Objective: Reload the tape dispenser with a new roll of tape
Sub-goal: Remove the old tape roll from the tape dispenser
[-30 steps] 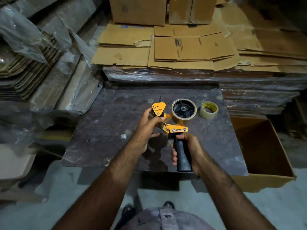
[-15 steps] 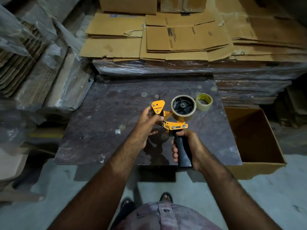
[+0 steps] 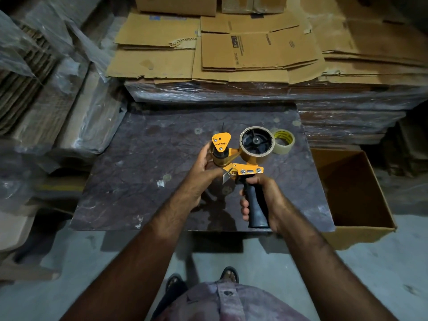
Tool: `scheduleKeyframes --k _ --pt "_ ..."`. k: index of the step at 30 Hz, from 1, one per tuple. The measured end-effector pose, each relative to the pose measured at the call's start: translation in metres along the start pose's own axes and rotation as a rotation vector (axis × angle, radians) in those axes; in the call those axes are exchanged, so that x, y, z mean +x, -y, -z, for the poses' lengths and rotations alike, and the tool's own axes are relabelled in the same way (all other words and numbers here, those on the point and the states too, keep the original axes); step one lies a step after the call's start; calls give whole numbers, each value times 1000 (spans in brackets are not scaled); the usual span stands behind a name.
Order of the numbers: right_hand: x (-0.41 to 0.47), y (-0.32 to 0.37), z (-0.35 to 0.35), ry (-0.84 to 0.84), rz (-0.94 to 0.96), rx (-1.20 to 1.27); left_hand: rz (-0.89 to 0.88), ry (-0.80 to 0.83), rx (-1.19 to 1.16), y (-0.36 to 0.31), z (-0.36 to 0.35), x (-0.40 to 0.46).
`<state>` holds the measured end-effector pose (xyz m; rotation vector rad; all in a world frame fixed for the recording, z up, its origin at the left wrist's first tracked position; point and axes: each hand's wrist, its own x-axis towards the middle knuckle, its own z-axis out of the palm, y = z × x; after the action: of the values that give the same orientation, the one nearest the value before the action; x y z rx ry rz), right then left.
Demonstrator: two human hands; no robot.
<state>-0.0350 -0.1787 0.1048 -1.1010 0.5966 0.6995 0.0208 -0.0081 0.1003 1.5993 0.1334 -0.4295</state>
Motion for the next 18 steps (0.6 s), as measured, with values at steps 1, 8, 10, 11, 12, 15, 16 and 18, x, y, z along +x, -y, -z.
scheduleKeyframes --k 1,8,10,11,12,15,16,18 --pt "1 -1 1 -4 -8 -7 -7 3 35 0 3 1" --pt "6 -4 3 -37 -18 -109 -384 -263 613 -29 13 13" --pt "7 -3 0 -43 -9 -157 -514 -219 830 -46 4 18" --pt "7 -2 -2 -42 -5 -177 -545 -182 945 -54 -3 21" --pt "8 -1 -5 -37 -5 -193 -552 -156 1078 -63 -10 22" --pt "9 1 -12 -8 -11 -218 -442 -183 1454 -75 -30 29" --pt "9 1 -14 4 -11 -221 -390 -191 1526 -78 -34 31" --pt "7 2 -15 23 -16 -218 -353 -136 1577 -87 -38 36"
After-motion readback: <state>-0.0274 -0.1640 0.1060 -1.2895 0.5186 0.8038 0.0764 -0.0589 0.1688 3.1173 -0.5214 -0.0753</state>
